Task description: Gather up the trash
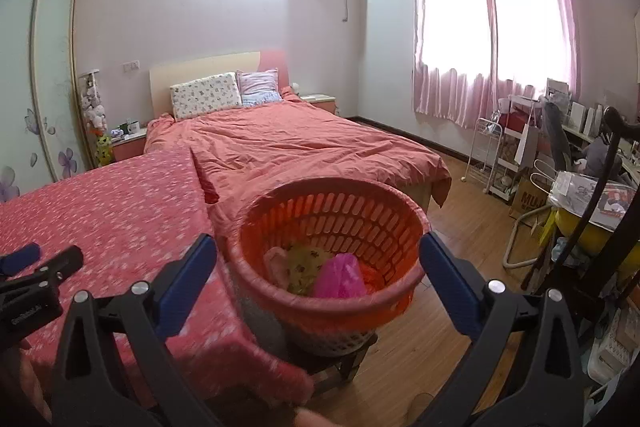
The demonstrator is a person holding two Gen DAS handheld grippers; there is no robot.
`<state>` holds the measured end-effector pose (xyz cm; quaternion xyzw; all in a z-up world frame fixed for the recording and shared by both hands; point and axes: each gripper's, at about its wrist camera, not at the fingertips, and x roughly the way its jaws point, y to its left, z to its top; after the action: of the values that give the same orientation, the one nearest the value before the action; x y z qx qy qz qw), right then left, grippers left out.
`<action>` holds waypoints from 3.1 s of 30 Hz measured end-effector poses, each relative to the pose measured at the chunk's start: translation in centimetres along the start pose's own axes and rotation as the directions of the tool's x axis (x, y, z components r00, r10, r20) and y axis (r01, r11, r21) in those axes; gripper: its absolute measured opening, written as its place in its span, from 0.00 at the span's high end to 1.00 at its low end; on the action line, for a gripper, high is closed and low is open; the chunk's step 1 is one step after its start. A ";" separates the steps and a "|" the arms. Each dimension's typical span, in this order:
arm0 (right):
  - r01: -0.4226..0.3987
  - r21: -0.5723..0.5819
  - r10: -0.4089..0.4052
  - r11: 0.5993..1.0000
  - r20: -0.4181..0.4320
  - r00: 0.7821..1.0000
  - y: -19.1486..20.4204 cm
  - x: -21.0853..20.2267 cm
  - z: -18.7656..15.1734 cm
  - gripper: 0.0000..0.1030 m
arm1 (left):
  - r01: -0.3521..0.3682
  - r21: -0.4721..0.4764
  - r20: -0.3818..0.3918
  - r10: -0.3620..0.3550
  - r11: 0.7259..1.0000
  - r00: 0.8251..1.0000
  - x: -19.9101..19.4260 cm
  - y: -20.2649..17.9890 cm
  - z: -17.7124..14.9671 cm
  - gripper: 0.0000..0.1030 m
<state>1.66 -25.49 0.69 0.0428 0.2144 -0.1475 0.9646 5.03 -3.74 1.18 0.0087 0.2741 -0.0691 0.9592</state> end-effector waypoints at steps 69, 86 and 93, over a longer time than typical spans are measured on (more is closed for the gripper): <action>0.051 -0.040 -0.053 0.998 -0.062 0.997 2.6 -8.0 -5.1 0.04 | -0.120 -0.145 0.030 0.125 0.982 0.992 -8.4 1.9 -6.2 0.02; 0.052 -0.038 -0.054 0.998 -0.063 0.997 2.6 -8.0 -5.1 0.04 | -0.118 -0.142 0.028 0.123 0.983 0.992 -8.4 1.7 -6.2 0.02; 0.052 -0.038 -0.054 0.998 -0.062 0.997 2.6 -8.0 -5.0 0.04 | -0.118 -0.142 0.027 0.123 0.983 0.992 -8.3 1.7 -6.2 0.02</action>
<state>-6.54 -20.18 -0.40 0.0240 0.2485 -0.1677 0.9537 -5.00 -0.70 0.23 -0.0433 0.2602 0.0082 0.9645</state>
